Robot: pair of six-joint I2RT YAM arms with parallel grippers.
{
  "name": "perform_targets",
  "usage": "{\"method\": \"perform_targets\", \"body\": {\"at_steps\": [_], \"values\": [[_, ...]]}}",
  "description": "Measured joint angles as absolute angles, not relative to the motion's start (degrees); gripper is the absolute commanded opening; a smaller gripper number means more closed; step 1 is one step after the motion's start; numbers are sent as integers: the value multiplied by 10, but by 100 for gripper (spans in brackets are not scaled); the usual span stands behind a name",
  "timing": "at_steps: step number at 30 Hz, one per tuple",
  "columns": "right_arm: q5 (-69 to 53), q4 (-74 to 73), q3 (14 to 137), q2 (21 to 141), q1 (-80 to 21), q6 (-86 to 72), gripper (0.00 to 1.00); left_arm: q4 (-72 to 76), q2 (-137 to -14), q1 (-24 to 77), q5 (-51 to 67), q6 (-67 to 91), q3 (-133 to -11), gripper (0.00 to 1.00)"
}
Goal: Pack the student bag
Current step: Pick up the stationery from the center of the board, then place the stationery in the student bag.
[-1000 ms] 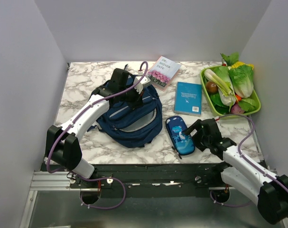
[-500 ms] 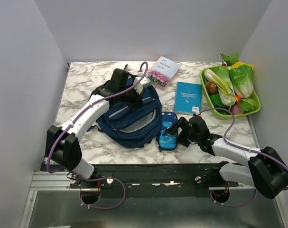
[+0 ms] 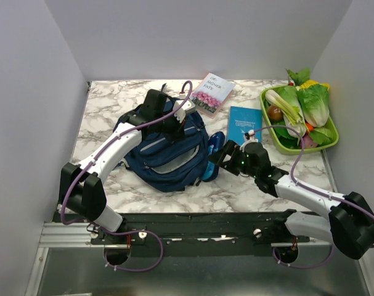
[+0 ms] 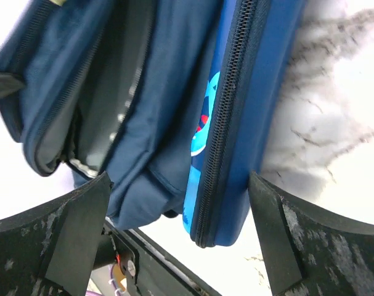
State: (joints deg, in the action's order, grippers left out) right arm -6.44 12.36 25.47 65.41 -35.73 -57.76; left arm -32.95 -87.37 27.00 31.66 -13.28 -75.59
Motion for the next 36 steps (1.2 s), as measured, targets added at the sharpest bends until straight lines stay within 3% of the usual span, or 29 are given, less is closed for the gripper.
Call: {"method": "perform_targets", "body": {"at_steps": [12,15,19,22,25,28,36], "values": [[-42,147,279,765,-360,-534,93,-335,-874,267,317,-139,-756,0],[-25,126,281,776,-360,-525,83,-335,-874,267,317,-142,-756,0],[-9,120,283,772,-361,-516,57,-335,-874,267,317,-142,-756,0],[3,107,291,760,-361,-509,43,-335,-874,267,317,-142,-756,0],[25,74,302,730,-361,-503,34,-336,-874,267,317,-142,-756,0],[46,27,309,678,-361,-494,27,-335,-874,267,316,-142,-756,0],[27,-41,319,575,-361,-490,27,-335,-874,266,317,-141,-756,0]]}}
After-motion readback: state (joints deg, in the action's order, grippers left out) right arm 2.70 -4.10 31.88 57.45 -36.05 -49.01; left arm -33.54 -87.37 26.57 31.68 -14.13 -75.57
